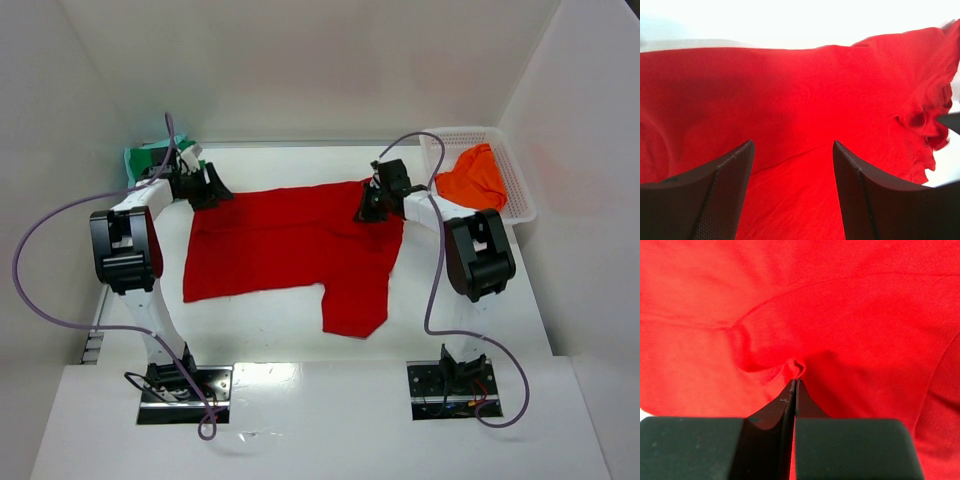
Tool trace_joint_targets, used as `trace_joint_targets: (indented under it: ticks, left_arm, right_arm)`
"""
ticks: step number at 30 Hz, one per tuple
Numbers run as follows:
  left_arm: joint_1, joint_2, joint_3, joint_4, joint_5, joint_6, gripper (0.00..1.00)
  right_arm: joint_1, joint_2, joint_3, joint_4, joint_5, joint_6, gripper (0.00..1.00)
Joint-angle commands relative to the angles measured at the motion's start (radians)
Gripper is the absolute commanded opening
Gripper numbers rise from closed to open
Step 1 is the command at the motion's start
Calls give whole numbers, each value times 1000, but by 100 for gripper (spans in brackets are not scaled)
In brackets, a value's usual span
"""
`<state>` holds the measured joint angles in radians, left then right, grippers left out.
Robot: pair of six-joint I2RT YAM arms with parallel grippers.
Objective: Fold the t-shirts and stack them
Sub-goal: Fold the flattened tshirt in 1/3 of the way
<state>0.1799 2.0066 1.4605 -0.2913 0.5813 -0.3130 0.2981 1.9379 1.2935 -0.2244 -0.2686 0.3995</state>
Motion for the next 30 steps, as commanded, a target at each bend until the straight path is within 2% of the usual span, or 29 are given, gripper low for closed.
trace_joint_targets:
  ticks: [1,5,12,15,16,17,21,22,24,28,30]
  left_arm:
    - [4,35,20,6,25,28,72]
    - [3,44,20,-12,15,38,72]
    - [-5,44,25,-12,6,46,72]
    - [-5,44,29,-12,6,46,72]
    - [-5,44,29,-12,6,46,72]
    - [-5,44,29,-12,6,46,72]
    - [-5,42,29,-15,4,46,72]
    - [-5,33,29,-22,-5,46,72]
    - [-5,23,29,-22,-23,46,72]
    - [-5,-7,3,-22,-100,32,72]
    - [-9,-31,-9,-11,-140,18,72]
  right_arm:
    - [18,-122,-31,53,-16,38,1]
    - [27,-142,-33,40,-25,39,1]
    - [65,-177,-138,32,-101,68,3]
    - [81,-192,-182,16,-119,79,11]
    - [81,-210,-193,16,-119,79,32]
    - [90,-219,-211,16,-106,79,43]
    - [90,-298,-219,-7,0,99,62]
    - [89,-301,-209,-7,14,99,63]
    - [81,-330,-183,-7,54,99,71]
    - [24,-344,-112,-2,121,86,76]
    - [-8,-335,-82,15,140,74,72]
